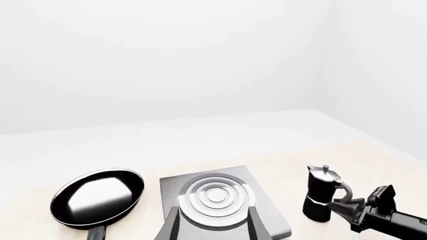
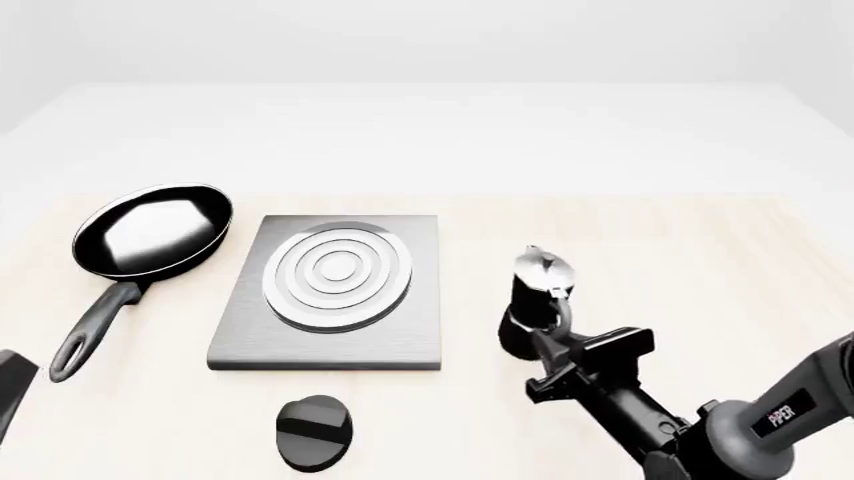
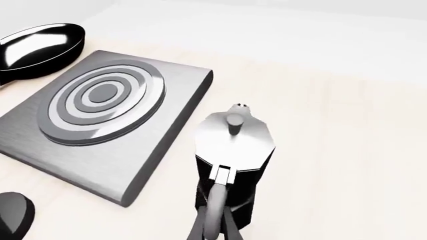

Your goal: Turn on the stove and put the moka pot on it.

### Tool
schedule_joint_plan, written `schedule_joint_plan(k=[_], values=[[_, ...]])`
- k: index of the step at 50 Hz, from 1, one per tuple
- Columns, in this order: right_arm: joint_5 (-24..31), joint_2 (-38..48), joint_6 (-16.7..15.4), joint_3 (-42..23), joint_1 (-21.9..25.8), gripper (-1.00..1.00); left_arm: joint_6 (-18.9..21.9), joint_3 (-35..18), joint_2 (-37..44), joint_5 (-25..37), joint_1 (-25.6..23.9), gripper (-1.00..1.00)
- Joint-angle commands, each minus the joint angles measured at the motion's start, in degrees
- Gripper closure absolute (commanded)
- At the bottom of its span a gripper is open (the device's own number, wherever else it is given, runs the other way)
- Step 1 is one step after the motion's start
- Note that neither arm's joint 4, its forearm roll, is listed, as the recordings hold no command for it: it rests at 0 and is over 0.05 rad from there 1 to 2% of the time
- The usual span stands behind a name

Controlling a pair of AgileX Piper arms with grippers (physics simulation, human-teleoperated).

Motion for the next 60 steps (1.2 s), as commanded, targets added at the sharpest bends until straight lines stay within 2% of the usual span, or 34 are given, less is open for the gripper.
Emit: schedule_joint_plan(k=[1,8,9,12,13,15,19,21,22,23,24,27,28,35,39,44,51,57,58,60], values=[[1.5,-4.4,0.7,1.4,-0.4,1.0,0.1,1.9,0.0,-1.6,-0.1,-1.0],[4.0,-15.0,-3.0,4.1,-1.9,1.0,0.0,4.2,0.0,-3.6,0.8,-1.0],[4.7,-17.8,-4.6,4.7,-2.1,1.0,-0.1,4.6,0.0,-3.8,0.9,-1.0],[6.8,-21.7,-5.2,4.7,-2.6,1.0,-0.3,5.3,0.0,-4.2,1.1,-1.0],[7.0,-23.7,-6.5,5.2,-3.2,1.0,-0.5,5.5,0.0,-4.3,1.2,-1.0],[7.9,-26.3,-7.1,5.3,-3.7,1.0,-0.6,6.1,0.0,-4.7,1.3,-1.0],[9.0,-29.3,-8.2,5.4,-5.6,1.0,-0.4,6.5,0.0,-4.8,1.4,-1.0],[8.6,-31.3,-9.7,6.0,-6.0,1.0,-0.4,6.2,0.0,-4.5,1.5,-1.0],[9.7,-31.6,-9.1,5.4,-6.6,1.0,-0.4,6.0,0.0,-4.2,1.7,-1.0],[9.9,-32.2,-9.0,5.4,-6.6,1.0,-0.3,6.0,0.0,-4.1,1.7,-1.0],[9.1,-33.4,-10.5,6.0,-6.7,1.0,-0.3,5.8,0.0,-3.9,1.6,-1.0],[9.8,-34.6,-10.1,5.6,-6.7,1.0,-0.4,5.6,0.0,-3.7,1.7,-1.0],[8.9,-35.3,-11.0,5.9,-6.4,1.0,-0.4,5.7,0.0,-3.8,1.7,-1.0],[6.5,-31.5,-10.6,3.4,-5.7,1.0,-0.2,6.0,0.0,-4.0,2.5,-1.0],[5.6,-28.4,-9.9,1.1,-4.0,1.0,0.0,5.9,0.0,-3.8,2.9,-1.0],[4.4,-25.0,-10.5,-2.4,-2.0,1.0,0.0,6.4,0.0,-4.0,3.9,-1.0],[4.5,-21.6,-9.9,-7.0,0.6,1.0,0.1,6.4,0.0,-3.9,5.0,-1.0],[5.5,-20.2,-9.1,-10.2,2.0,1.0,-0.3,4.9,0.0,-2.6,6.1,-1.0],[6.0,-20.0,-8.1,-11.3,2.3,1.0,0.0,4.3,0.0,-2.2,6.3,-1.0],[6.3,-19.8,-8.5,-12.1,2.6,1.0,-0.2,3.8,0.0,-1.8,6.7,-1.0]])
